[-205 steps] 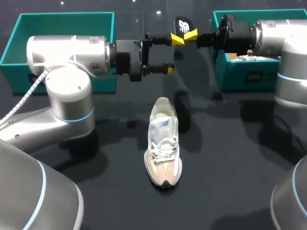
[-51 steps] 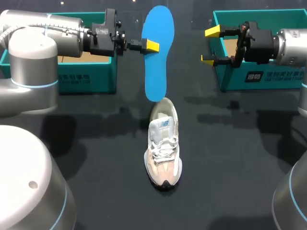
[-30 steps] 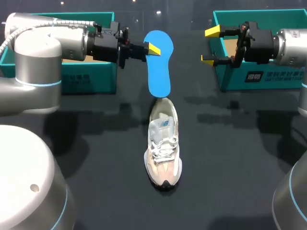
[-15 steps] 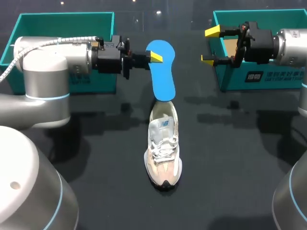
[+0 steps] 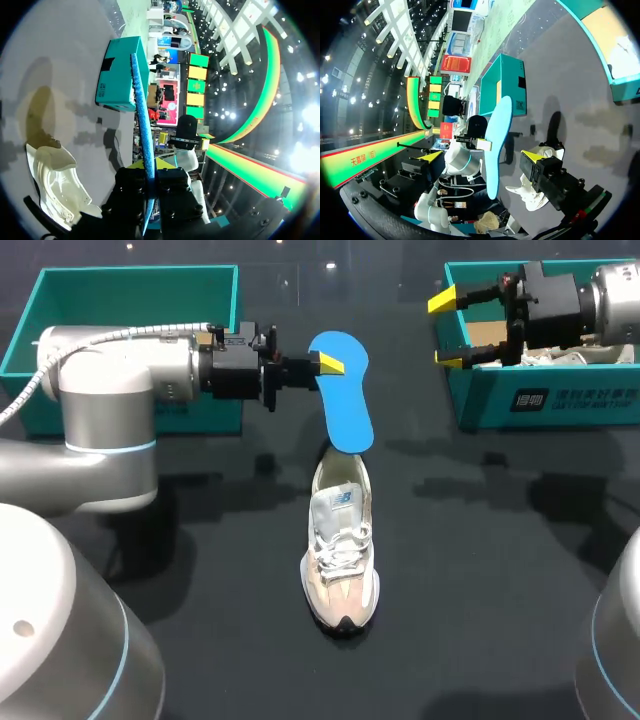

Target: Take the shoe out of the shoebox, open the shoe tongue, remove and reinsert the insole, then place the shoe into the shoebox

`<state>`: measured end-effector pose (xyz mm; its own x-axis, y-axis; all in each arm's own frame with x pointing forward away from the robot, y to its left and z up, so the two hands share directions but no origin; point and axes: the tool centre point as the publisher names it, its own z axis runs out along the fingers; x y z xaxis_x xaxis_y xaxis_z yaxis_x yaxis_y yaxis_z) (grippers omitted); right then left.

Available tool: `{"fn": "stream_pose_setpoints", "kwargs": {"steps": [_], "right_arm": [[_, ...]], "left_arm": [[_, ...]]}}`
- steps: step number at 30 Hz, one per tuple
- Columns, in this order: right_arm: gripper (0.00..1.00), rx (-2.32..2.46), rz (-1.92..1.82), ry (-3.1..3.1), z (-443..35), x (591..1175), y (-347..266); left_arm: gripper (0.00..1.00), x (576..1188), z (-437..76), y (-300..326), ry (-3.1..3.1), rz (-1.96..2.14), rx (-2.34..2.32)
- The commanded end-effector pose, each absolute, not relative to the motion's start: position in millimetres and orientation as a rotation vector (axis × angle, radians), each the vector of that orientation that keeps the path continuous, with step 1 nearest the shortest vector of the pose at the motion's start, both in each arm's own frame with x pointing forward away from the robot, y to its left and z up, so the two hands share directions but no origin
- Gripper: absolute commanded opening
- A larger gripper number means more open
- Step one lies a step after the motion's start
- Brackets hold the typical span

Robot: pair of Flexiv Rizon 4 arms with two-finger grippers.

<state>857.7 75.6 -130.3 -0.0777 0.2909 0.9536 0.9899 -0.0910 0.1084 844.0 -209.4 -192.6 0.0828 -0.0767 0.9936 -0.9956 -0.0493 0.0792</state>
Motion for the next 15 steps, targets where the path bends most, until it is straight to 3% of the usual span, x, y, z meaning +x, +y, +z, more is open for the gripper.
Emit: {"fn": "stream_pose_setpoints", "kwargs": {"steps": [1,15], "right_arm": [[1.00,-1.687,-1.048,-1.603,-111,852,81],[1.00,-2.002,-0.753,-1.862,-71,847,112]], "left_arm": [[0.00,844,-193,-210,-1.184,1.144,1.339],[0.00,844,-193,-210,-1.184,1.144,1.339]]}}
